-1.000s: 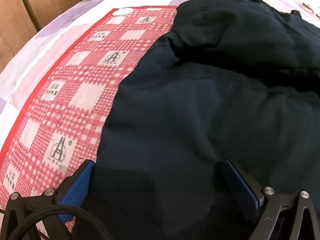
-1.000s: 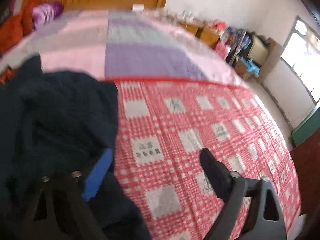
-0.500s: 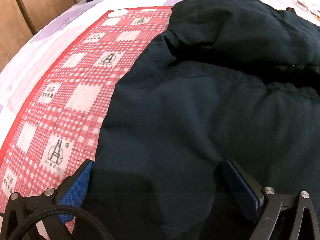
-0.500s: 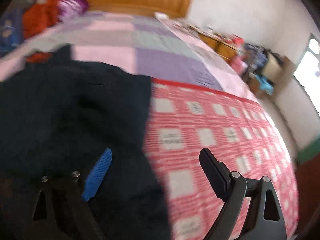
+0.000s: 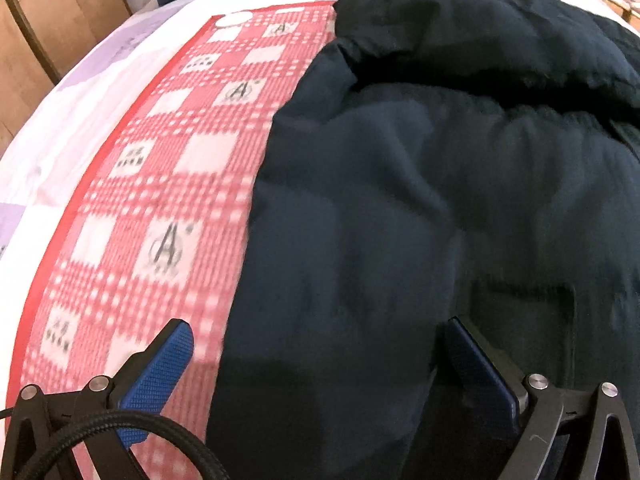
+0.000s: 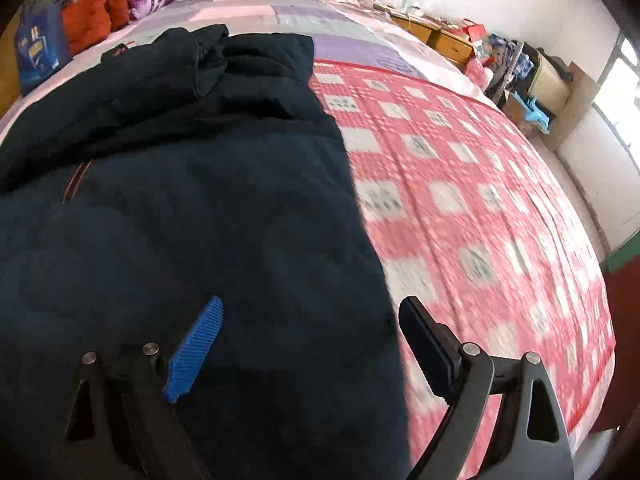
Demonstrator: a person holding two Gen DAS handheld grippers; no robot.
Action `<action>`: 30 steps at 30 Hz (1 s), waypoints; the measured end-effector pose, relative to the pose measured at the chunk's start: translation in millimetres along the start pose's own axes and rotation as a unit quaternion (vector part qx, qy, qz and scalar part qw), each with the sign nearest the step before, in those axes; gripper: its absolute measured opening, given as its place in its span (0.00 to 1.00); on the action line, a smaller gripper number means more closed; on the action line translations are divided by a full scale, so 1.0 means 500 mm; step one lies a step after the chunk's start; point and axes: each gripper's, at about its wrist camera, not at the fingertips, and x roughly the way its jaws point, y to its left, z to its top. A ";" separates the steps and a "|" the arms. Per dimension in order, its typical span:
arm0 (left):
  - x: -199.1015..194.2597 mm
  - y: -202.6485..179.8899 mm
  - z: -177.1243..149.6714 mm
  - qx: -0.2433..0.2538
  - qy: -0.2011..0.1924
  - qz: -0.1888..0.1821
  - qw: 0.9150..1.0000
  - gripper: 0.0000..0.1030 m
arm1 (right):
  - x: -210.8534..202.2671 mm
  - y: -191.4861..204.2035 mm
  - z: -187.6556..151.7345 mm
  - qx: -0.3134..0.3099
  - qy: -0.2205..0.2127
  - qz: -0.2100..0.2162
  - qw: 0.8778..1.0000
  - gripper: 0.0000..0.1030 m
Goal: Fold large clothes
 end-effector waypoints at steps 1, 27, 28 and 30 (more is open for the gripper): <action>-0.005 0.002 -0.003 -0.001 -0.001 0.000 1.000 1.00 | -0.018 0.001 -0.011 -0.009 -0.001 0.000 1.000 0.90; 0.204 -0.003 0.336 -0.081 -0.042 -0.001 0.996 1.00 | 0.003 0.115 -0.058 -0.048 -0.036 0.032 0.998 0.90; 0.214 0.019 0.331 -0.098 -0.039 -0.004 0.994 1.00 | 0.007 0.112 -0.058 -0.045 -0.036 0.035 0.998 0.91; 0.227 0.031 0.320 -0.088 -0.030 -0.004 0.996 1.00 | 0.015 0.108 -0.059 -0.041 -0.037 0.040 0.998 0.92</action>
